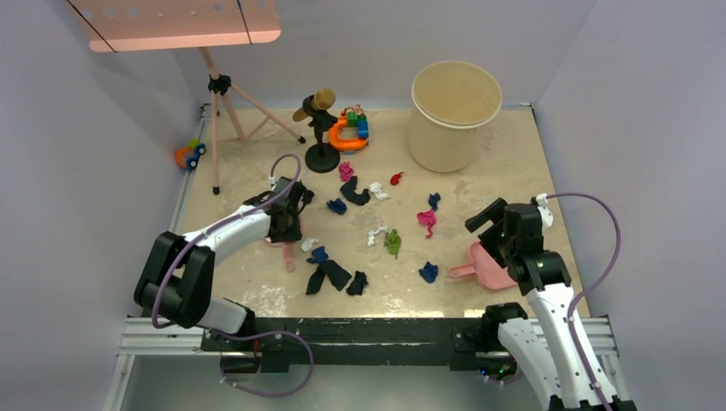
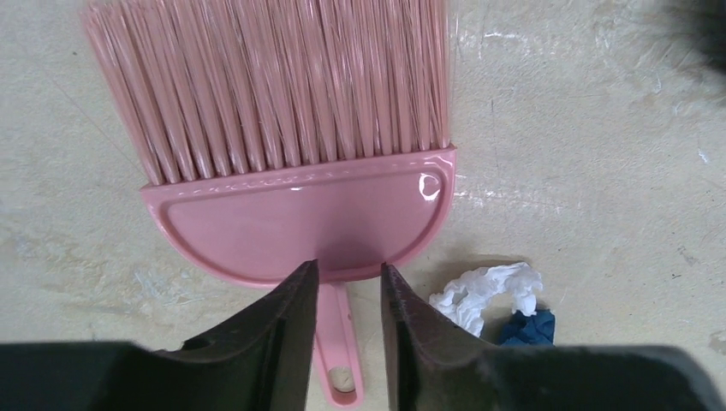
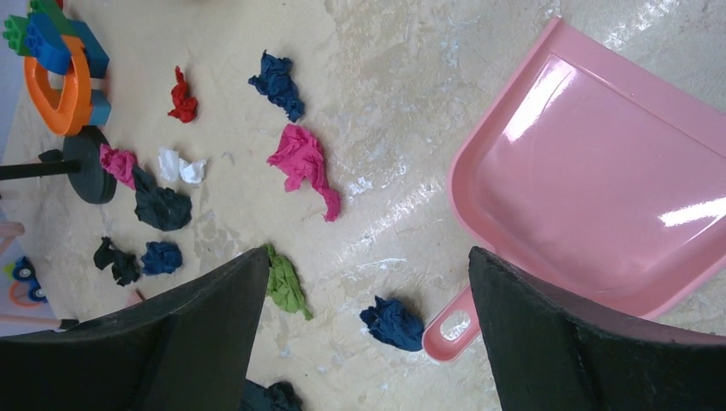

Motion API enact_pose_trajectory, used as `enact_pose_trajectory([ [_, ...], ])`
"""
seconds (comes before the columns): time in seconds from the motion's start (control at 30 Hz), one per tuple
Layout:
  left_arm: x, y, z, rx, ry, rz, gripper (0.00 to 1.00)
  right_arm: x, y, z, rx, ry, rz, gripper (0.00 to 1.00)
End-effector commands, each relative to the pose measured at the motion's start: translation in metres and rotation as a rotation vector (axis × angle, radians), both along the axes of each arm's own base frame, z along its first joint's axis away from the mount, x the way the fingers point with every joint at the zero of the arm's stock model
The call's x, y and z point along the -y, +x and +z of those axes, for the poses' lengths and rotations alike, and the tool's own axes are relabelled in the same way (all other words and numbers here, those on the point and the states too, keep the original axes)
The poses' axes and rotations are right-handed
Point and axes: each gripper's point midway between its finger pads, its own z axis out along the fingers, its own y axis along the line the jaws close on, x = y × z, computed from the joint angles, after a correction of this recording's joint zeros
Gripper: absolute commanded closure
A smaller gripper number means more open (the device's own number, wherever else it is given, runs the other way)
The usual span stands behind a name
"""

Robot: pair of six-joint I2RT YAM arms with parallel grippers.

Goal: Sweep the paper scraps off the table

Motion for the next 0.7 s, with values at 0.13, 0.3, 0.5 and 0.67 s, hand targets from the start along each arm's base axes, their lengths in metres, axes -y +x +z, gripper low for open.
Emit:
enact_pose_trajectory([
  [0.13,-0.008,0.014,0.048,0.216,-0.016,0.025,0.45,0.003,0.002,0.020,0.058,-0.014,-0.002,0.09],
  [0.3,-0.022,-0.007,0.062,0.259,-0.052,0.172,0.40,0.007,0.001,0.022,0.062,-0.030,-0.015,0.09],
  [0.5,-0.031,-0.031,0.035,0.202,-0.066,0.323,0.36,0.002,0.002,0.021,0.073,-0.002,-0.001,0.09],
  [0.67,-0.030,-0.038,0.022,0.156,-0.064,0.335,0.36,0.001,0.002,0.020,0.071,-0.001,0.002,0.09],
])
